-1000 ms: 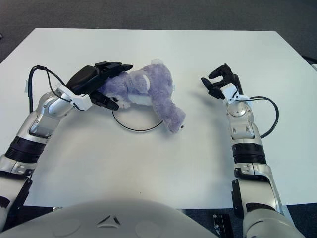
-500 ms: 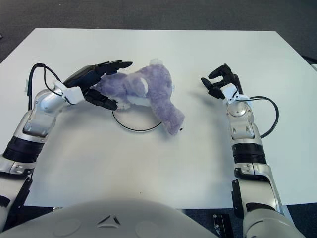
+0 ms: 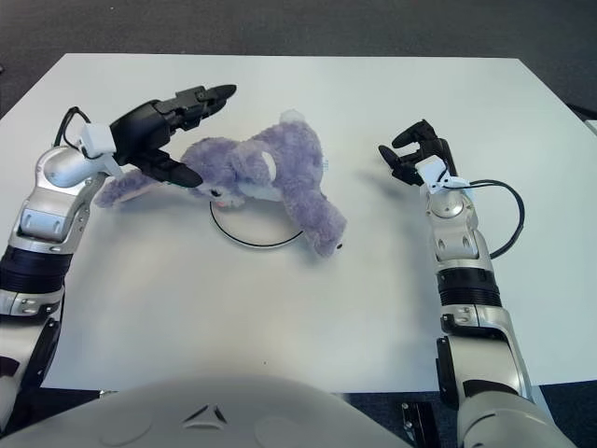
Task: Put the doll into the plate.
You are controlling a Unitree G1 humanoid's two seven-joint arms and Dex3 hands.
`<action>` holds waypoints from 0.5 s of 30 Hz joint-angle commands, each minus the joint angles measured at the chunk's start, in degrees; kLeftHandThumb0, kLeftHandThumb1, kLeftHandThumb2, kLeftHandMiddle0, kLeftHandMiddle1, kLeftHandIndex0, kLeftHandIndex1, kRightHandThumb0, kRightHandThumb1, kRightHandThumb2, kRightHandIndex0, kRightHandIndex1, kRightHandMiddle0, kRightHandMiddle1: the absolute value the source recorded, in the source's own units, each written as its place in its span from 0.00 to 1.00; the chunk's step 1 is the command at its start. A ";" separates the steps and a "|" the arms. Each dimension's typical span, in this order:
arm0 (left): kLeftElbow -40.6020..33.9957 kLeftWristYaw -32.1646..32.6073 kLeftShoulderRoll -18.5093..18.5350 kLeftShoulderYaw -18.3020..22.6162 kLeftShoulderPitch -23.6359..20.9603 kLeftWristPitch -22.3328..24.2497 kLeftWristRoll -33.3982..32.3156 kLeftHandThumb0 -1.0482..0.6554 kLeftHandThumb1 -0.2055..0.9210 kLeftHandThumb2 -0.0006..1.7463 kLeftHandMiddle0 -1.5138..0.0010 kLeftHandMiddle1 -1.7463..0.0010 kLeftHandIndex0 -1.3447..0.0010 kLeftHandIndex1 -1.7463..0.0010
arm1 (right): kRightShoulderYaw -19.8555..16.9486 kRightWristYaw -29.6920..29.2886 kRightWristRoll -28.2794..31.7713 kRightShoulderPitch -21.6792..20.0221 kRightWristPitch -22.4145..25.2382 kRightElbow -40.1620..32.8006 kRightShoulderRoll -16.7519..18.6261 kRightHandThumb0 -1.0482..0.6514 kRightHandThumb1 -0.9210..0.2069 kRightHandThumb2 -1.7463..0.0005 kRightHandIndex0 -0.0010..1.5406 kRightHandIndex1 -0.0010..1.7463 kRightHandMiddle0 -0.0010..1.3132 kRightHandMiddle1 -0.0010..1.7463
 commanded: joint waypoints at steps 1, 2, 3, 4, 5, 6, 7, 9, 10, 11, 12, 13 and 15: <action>1.60 1.12 -0.98 2.05 -0.87 1.08 -1.61 0.28 0.91 0.01 0.69 0.98 0.66 0.94 | 0.86 1.22 -0.40 1.58 1.56 2.29 0.08 0.41 0.00 0.70 0.59 0.38 0.14 1.00; 1.66 2.14 -1.61 2.56 -0.78 1.10 -1.68 0.30 0.92 0.01 0.68 0.98 0.65 0.94 | 0.86 1.18 -0.41 1.56 1.43 2.37 0.08 0.41 0.00 0.70 0.59 0.38 0.14 1.00; 1.64 3.65 -2.63 3.29 -0.60 1.24 -1.97 0.31 0.93 0.01 0.67 0.98 0.64 0.93 | 0.85 1.13 -0.41 1.55 1.30 2.45 0.08 0.41 0.00 0.70 0.59 0.38 0.14 1.00; 1.61 4.73 -3.39 3.83 -0.47 1.35 -2.16 0.34 0.95 0.02 0.64 0.97 0.62 0.93 | 0.85 1.10 -0.42 1.54 1.19 2.51 0.09 0.41 0.00 0.70 0.59 0.38 0.14 1.00; 1.58 5.40 -3.88 4.18 -0.39 1.44 -2.26 0.36 0.97 0.02 0.62 0.97 0.60 0.92 | 0.84 1.08 -0.43 1.53 1.11 2.57 0.09 0.41 0.00 0.70 0.59 0.38 0.14 1.00; 1.55 5.65 -4.11 4.33 -0.37 1.52 -2.28 0.37 0.98 0.02 0.61 0.97 0.60 0.92 | 0.84 1.07 -0.43 1.52 1.06 2.61 0.09 0.41 0.00 0.70 0.59 0.38 0.14 1.00; 1.51 5.70 -4.18 4.37 -0.36 1.57 -2.23 0.38 0.99 0.03 0.60 0.97 0.59 0.92 | 0.83 1.07 -0.43 1.51 1.03 2.64 0.09 0.41 0.00 0.70 0.59 0.38 0.14 1.00; 3.90 9.33 -7.04 6.04 0.17 -3.01 -1.36 0.40 1.00 0.03 0.58 0.97 0.57 0.92 | 0.65 0.78 -0.37 1.64 0.29 2.78 0.11 0.41 0.00 0.70 0.59 0.38 0.14 1.00; 5.72 12.02 -9.12 7.25 0.56 -6.49 -0.75 0.40 1.00 0.05 0.53 0.95 0.55 0.91 | 0.52 0.56 -0.32 1.73 -0.25 2.87 0.11 0.41 0.00 0.70 0.59 0.38 0.14 1.00; 6.99 13.85 -10.53 8.02 0.82 -8.94 -0.32 0.41 1.00 0.07 0.46 0.94 0.53 0.87 | 0.41 0.43 -0.28 1.82 -0.64 2.93 0.10 0.41 0.00 0.70 0.59 0.38 0.14 1.00; 7.79 14.81 -11.27 8.39 0.92 -10.43 -0.07 0.41 1.00 0.08 0.43 0.94 0.53 0.84 | 0.34 0.37 -0.26 1.86 -0.87 2.99 0.09 0.41 0.00 0.70 0.59 0.38 0.14 1.00; 8.11 14.91 -11.38 8.37 0.87 -10.96 0.05 0.41 1.00 0.10 0.38 0.94 0.54 0.79 | 0.32 0.37 -0.26 1.86 -0.95 3.04 0.08 0.41 0.00 0.70 0.59 0.38 0.14 1.00; 8.89 15.17 -11.61 8.34 0.73 -12.16 0.30 0.41 1.00 0.11 0.34 0.95 0.55 0.75 | 0.30 0.36 -0.27 1.85 -1.10 3.15 0.08 0.41 0.00 0.70 0.59 0.38 0.14 1.00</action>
